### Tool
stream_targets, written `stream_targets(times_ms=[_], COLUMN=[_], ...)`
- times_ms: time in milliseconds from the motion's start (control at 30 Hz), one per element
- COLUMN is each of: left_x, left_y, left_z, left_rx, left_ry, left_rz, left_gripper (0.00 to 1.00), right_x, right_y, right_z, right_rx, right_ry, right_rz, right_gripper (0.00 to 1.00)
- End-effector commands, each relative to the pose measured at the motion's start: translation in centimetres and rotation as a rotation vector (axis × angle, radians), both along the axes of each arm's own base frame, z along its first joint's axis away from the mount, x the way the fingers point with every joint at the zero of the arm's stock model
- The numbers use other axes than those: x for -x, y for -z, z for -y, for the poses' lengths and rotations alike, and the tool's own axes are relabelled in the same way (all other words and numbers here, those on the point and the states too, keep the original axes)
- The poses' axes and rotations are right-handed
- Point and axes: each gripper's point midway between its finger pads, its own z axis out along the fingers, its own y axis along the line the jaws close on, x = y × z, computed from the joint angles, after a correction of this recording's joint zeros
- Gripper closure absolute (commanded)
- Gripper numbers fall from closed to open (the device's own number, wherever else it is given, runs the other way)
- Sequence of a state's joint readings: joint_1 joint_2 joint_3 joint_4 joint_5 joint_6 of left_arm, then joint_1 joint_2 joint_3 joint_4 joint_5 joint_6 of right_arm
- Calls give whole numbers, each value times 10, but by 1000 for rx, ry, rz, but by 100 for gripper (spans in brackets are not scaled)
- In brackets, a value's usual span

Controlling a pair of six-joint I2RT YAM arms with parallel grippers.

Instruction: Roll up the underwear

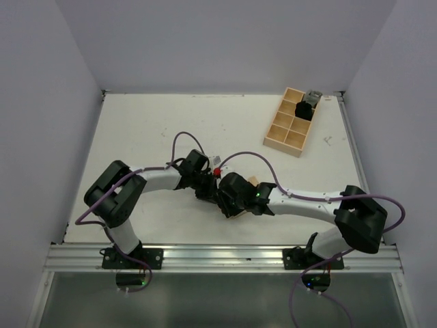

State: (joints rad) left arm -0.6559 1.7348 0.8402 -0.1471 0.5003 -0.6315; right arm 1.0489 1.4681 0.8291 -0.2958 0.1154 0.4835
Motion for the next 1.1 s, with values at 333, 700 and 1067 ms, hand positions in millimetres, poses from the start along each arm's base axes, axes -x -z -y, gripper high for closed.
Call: stream_targets(times_ms=[333, 700, 1067], left_x=[-1, 0, -14], left_y=[9, 8, -11], left_z=[-7, -9, -5], left_rx=[-68, -77, -71], left_ry=[-4, -14, -93], left_rz=[1, -14, 10], left_gripper=[100, 100, 90], right_x=[-7, -13, -11], right_y=[-4, 14, 26], right_z=[-3, -1, 5], right_rx=[127, 247, 286], right_ry=[-78, -128, -82], right_rz=[125, 178, 188], right_gripper=[58, 56, 82])
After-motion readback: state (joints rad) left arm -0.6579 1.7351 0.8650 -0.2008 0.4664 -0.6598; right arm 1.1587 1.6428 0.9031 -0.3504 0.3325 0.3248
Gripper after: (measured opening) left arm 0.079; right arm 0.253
